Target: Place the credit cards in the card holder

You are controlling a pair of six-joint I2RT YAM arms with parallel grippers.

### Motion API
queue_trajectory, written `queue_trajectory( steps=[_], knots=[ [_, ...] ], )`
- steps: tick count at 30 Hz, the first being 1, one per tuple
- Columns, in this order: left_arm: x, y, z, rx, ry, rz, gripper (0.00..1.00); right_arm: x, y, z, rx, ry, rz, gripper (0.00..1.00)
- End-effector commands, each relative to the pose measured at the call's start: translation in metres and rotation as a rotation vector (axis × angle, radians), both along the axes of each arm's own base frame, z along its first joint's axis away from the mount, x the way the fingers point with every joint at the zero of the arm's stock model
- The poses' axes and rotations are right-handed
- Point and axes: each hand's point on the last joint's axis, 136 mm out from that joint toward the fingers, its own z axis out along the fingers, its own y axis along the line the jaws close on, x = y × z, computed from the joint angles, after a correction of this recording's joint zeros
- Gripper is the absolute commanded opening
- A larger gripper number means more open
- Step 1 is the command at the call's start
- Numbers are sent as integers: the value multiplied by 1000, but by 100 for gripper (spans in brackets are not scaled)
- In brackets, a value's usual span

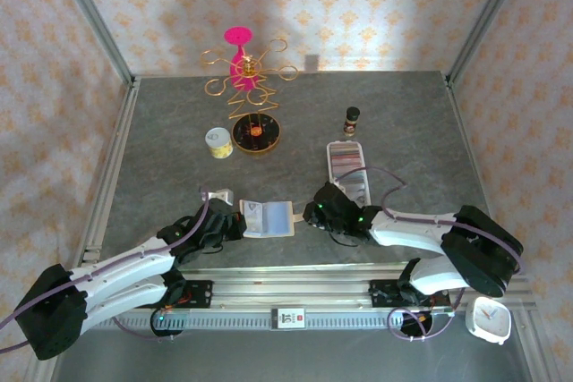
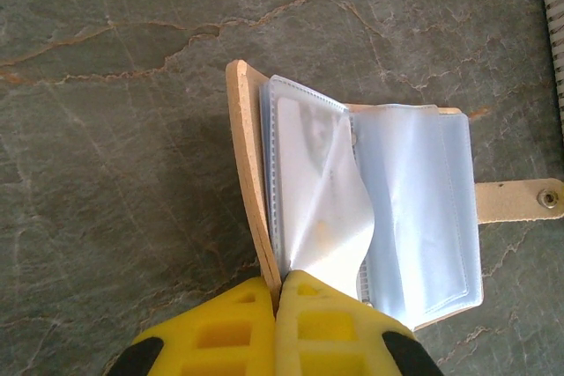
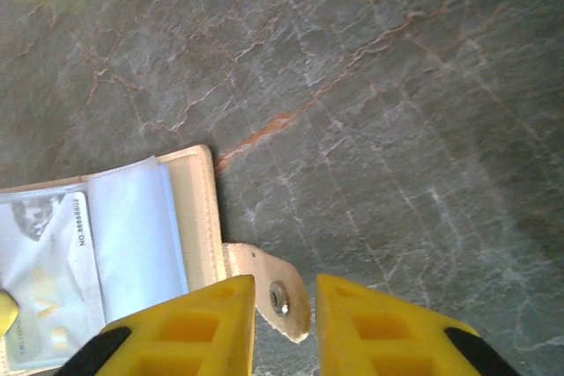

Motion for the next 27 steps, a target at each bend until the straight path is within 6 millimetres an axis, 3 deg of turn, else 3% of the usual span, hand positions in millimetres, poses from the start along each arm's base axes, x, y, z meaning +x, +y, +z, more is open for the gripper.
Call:
queue_trajectory(
  steps=[1,10,13,21,24,27],
  knots=[
    [1,4,5,24,-5,5,0,2,4,1,26,-9,2,21],
    [1,0,9,6,-6,-7,0,3,6,8,52,-31,6,1],
    [2,-6,15,-20,-14,-27,2,1,10,8,67,-26,25,0],
    [12,-54,54,-225,-63,-143,31,-2,17,9,88,-24,47,0],
    [14,-73,57,-275,-81,-186,32,-3,17,9,93,-24,48,0],
    [13,-87,48,-319,-69,-207,31,-4,17,8,97,-23,45,0]
  ],
)
